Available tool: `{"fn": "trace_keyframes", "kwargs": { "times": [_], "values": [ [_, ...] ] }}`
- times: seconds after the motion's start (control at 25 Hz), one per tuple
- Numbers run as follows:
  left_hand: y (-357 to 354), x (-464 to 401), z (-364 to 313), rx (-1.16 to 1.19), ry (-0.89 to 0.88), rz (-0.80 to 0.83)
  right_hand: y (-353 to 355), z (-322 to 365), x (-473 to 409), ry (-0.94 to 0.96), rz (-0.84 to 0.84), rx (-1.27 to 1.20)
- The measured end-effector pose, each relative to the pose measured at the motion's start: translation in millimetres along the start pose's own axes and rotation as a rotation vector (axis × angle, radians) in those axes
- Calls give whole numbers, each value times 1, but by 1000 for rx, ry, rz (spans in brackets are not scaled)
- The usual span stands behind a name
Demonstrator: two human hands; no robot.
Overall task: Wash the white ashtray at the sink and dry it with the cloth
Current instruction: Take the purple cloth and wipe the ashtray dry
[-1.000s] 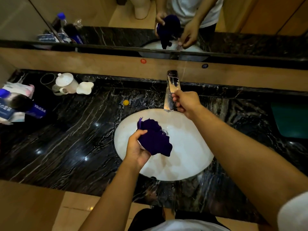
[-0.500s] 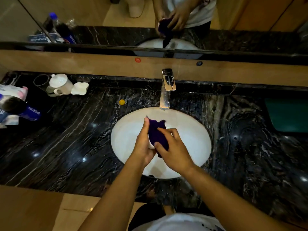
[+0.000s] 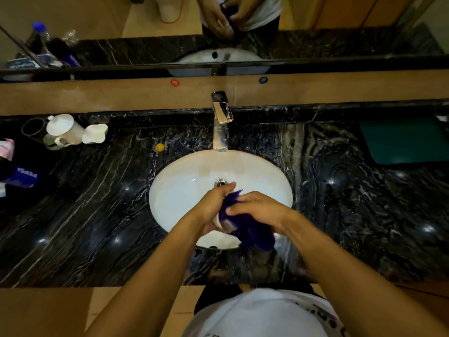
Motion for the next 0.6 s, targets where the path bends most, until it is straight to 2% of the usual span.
{"fn": "trace_keyframes", "kwargs": {
  "times": [0.16, 0.24, 0.28, 0.44, 0.52, 0.6],
  "values": [
    [-14, 0, 9, -26, 127, 13, -1, 19, 1, -53, 219, 809],
    [-20, -3, 15, 22, 165, -8, -18, 18, 4, -29, 181, 1206],
    [-21, -5, 18, 55, 171, -18, -25, 11, 5, 8, 115, 1287],
    [-17, -11, 19, 219, 160, -17, -29, -16, 5, 175, -197, 1223],
    [-16, -9, 16, 249, 131, -19, -23, -23, 1, 293, -355, 1000],
    [-13, -7, 12, 245, 108, -10, -17, -23, -3, 352, -384, 638]
  ]
}}
Point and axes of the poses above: each hand's wrist, its own x-axis away from the middle knuckle, its own y-axis out of the back of the hand, z = x × y, the point moved 1 cm from there along -x, towards the middle knuckle, and after that the axes turned 12 degrees about y, right-handed, at the moved point
